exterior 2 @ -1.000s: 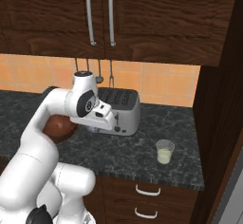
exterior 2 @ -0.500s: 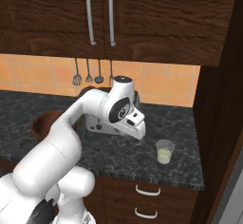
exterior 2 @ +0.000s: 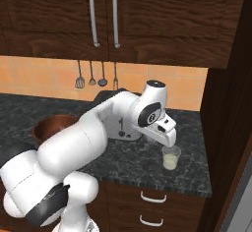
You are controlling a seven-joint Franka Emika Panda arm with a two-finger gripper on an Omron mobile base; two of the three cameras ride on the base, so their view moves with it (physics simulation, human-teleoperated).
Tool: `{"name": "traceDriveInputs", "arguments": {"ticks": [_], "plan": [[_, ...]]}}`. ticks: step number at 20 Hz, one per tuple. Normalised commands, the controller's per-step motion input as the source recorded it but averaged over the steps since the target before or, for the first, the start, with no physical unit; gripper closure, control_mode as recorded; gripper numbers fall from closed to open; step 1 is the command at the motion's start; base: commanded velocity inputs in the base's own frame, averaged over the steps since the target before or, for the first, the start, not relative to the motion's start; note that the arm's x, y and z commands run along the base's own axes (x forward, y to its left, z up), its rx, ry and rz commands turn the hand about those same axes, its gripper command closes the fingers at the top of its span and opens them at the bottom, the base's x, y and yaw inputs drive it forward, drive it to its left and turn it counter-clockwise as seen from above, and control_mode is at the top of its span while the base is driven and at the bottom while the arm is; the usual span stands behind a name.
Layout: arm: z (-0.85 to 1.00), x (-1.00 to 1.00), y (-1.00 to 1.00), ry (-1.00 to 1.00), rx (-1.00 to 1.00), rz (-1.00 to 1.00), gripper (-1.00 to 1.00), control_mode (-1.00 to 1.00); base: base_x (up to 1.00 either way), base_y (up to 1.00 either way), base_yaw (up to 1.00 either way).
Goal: Grab a lemon wedge from the fridge and one ice cube from the ice bowl, and put them in the glass of lemonade.
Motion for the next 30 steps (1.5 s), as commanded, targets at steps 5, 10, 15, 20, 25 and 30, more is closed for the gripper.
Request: {"name": "traceDriveInputs", "arguments": {"ticks": [5,10,15,20,25,30], "plan": [[-0.05,0.24,-0.59,0.07,-0.04,-0.04,1.0,-1.0,0.0,0.0,0.0],[-0.17,0.09,-0.3,-0.01,0.02,-0.02,1.0,-1.0,0.0,0.0,0.0],[-0.22,0.16,-0.08,-0.04,0.0,0.0,1.0,-1.0,0.0,0.0,0.0],[-0.05,0.04,0.0,-0.02,0.0,0.0,1.0,-1.0,0.0,0.0,0.0],[0.0,0.03,0.0,-0.03,0.0,0.0,1.0,-1.0,0.0,0.0,0.0],[-0.13,0.31,-0.02,0.0,0.0,0.0,1.0,-1.0,0.0,0.0,0.0]]}}
